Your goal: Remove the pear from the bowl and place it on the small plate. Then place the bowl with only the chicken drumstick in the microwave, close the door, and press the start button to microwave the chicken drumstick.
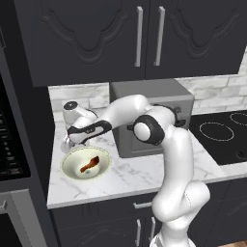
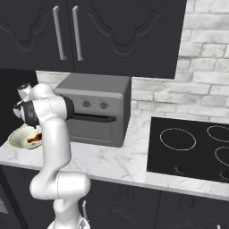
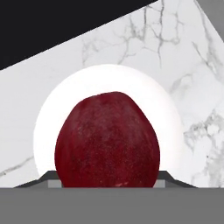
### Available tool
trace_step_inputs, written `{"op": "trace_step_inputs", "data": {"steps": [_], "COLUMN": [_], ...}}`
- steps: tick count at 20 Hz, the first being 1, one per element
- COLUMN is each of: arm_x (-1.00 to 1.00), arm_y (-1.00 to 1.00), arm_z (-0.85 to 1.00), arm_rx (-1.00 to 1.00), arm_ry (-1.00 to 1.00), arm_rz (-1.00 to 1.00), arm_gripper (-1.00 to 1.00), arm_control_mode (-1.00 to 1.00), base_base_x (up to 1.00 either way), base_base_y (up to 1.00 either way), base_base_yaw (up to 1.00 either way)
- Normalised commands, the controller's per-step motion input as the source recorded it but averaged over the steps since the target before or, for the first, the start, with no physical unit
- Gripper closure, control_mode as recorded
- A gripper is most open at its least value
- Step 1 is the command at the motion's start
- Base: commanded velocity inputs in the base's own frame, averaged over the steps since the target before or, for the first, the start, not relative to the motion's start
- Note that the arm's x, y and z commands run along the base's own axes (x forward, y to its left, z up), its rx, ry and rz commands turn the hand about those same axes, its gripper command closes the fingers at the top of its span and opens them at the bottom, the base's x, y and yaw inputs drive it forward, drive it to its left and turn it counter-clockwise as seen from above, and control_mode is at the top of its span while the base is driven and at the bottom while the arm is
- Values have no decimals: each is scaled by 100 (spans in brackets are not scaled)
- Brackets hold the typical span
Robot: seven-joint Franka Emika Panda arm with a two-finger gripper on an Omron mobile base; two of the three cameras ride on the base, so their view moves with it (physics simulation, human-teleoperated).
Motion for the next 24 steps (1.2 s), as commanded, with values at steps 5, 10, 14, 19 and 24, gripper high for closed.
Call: {"op": "trace_step_inputs", "data": {"steps": [5,10,14,19,24], "arm_x": [30,33,35,10,3], "arm_y": [6,15,8,-4,-7], "arm_z": [-23,-33,-24,-13,-1], "arm_rx": [0,0,0,0,0], "arm_ry": [3,8,5,0,0], "arm_rz": [-3,-1,0,0,0], "arm_gripper": [100,100,100,-100,-100], "arm_control_mode": [-100,-100,-100,-100,-100], "base_base_x": [0,0,0,0,0], "base_base_y": [0,0,0,0,0], "base_base_yaw": [0,0,0,0,0]}}
